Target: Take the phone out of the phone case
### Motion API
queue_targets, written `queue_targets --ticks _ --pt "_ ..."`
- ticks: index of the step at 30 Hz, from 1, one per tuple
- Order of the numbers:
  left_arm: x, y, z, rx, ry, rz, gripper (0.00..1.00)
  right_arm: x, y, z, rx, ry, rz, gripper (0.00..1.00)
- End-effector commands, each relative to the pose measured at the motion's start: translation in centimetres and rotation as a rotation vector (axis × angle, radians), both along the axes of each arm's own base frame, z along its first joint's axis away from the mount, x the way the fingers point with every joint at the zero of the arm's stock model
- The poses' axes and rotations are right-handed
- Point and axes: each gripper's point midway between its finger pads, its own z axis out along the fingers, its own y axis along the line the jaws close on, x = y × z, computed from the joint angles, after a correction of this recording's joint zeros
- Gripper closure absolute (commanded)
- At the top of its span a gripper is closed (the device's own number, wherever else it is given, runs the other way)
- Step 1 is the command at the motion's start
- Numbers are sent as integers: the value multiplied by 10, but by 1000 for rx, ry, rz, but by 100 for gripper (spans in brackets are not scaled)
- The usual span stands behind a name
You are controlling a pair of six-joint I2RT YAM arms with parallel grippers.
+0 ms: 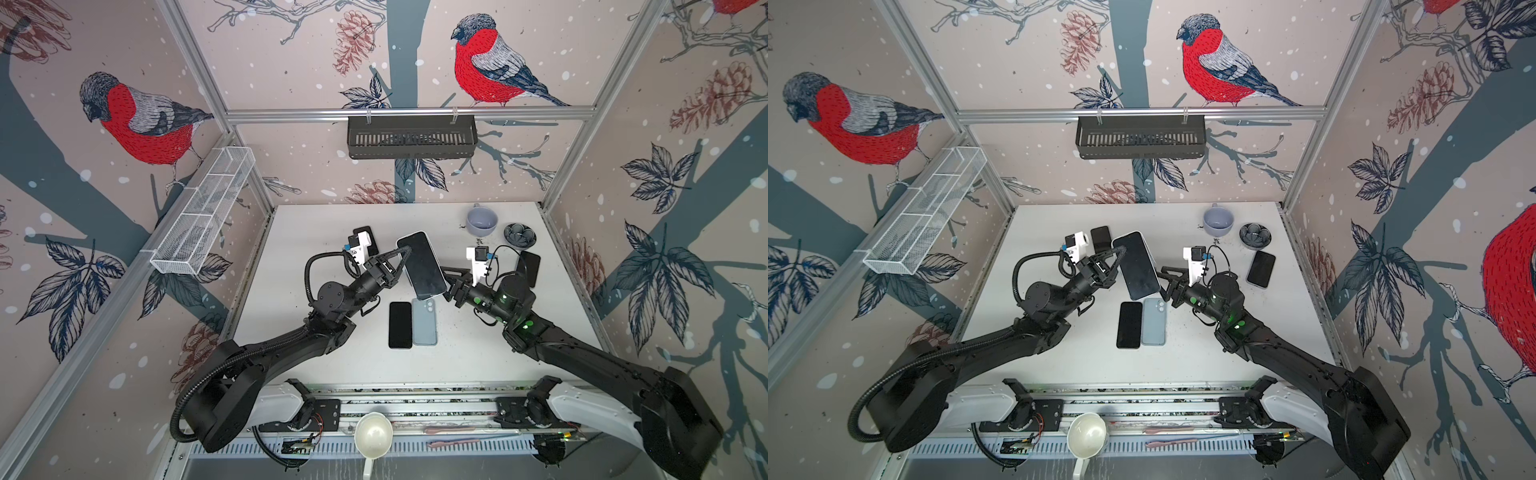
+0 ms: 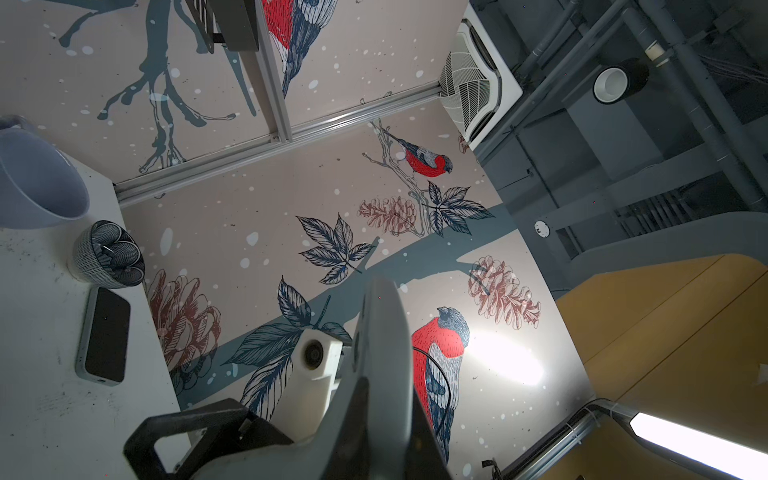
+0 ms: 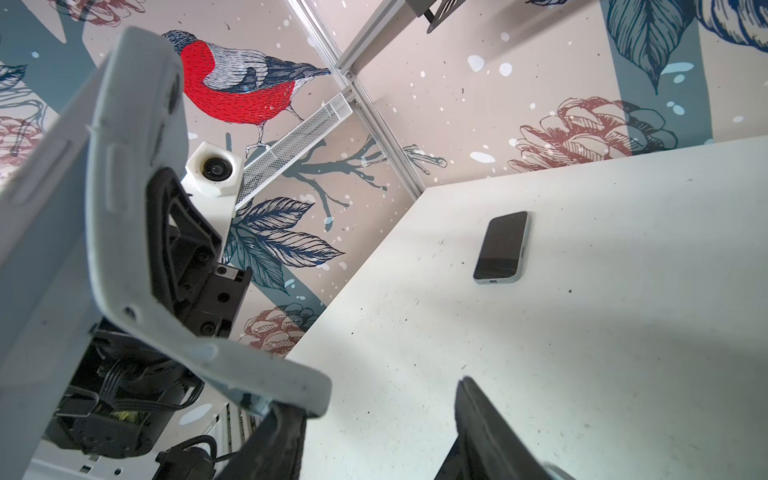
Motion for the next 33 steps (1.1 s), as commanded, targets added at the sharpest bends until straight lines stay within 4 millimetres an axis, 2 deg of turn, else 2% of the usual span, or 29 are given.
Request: queue_targets --ticks 1,10,18,24,27,28,30,33 --pt "-17 1 20 -55 -76 -66 100 -12 3 18 73 -48 78 45" --pt "-8 -5 8 -38 -54 -60 100 -33 6 20 111 -57 203 51" --pt "2 -4 -4 -34 -31 -44 100 -39 -4 16 124 -39 208 79" --pt "15 -3 -22 27 -6 -20 100 -46 -11 19 171 19 216 98" --pt "27 -11 -42 117 27 2 70 -44 -15 17 191 74 187 100" --pt "30 -15 -50 153 40 5 55 -40 -17 11 183 113 159 100" --pt "38 -20 -63 220 62 16 34 -31 -22 -3 160 188 105 100" --pt "48 -25 -76 328 76 52 16 -23 -31 -22 143 273 51 100"
